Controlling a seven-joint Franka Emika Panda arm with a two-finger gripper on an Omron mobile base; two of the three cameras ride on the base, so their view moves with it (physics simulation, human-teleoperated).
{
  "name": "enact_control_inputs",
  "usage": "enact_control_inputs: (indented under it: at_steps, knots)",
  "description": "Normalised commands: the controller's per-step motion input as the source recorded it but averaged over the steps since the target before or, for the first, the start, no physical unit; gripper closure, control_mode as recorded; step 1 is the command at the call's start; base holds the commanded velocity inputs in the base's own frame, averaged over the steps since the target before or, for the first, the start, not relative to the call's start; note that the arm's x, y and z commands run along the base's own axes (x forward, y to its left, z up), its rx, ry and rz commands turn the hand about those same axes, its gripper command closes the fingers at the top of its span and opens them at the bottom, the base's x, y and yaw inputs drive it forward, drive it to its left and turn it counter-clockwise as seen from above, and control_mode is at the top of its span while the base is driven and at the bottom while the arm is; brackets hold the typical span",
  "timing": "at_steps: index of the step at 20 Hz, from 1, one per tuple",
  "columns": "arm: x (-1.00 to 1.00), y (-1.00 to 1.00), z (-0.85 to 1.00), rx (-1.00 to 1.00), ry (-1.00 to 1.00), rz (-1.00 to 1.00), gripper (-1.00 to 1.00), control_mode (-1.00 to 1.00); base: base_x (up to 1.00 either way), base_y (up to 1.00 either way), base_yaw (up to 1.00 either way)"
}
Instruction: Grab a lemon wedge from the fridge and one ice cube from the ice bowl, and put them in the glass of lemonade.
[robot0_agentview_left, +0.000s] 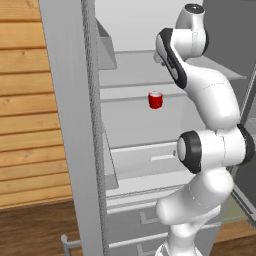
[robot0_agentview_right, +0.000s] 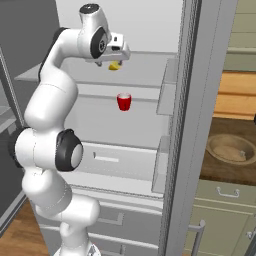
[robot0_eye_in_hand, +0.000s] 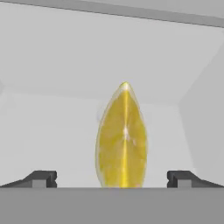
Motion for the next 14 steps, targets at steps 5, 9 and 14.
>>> enact_control_inputs:
  at_steps: [5, 9, 14]
  knots:
    - [0.53, -0.07, -0.21, 0.05, -0.01, 0.03, -1.00, -1.00, 0.00, 0.00, 0.00]
    - [0.07, -0.14, 0.00, 0.01, -0.01, 0.00, -1.00, -1.00, 0.00, 0.00, 0.00]
    - [-0.23, 0.00, 0.00, 0.00, 0.09, 0.00, -1.00, -1.00, 0.00, 0.00, 0.00]
